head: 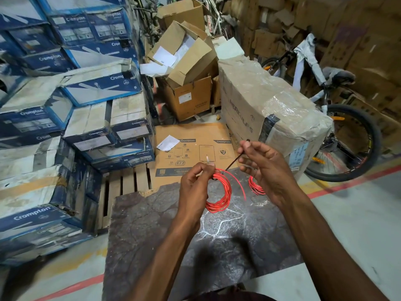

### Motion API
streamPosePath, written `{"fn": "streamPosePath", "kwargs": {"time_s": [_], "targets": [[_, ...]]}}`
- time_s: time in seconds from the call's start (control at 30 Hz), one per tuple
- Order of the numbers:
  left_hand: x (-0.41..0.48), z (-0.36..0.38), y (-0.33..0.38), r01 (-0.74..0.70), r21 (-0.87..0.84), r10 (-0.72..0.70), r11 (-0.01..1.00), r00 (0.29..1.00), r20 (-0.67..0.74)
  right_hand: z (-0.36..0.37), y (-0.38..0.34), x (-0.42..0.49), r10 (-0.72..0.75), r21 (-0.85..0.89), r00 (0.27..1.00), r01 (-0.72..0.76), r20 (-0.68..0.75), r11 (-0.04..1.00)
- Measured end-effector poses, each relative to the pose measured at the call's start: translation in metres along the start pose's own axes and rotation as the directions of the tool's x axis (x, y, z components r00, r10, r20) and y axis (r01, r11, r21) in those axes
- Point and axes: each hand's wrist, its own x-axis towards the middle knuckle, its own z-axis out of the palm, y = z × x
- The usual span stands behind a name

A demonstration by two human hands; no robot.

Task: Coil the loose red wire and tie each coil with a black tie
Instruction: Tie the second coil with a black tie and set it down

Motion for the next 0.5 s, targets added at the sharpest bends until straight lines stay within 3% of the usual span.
{"fn": "streamPosePath", "kwargs": {"time_s": [0.3, 0.5], "targets": [[-0.003, 0.000, 0.001, -0.049, -0.072, 0.050, 0.996, 0.999, 0.011, 0.004, 0.017, -0.012, -0.042, -0.101, 0.999, 0.042, -0.006, 0.994], [-0.007, 0.006, 0.000, -0.145, -0.081, 0.137, 0.986, 0.986, -0.098, 0.018, 0.031, -0.020, -0.145, -0.277, 0.977, 0.097, -0.159, 0.956]]}}
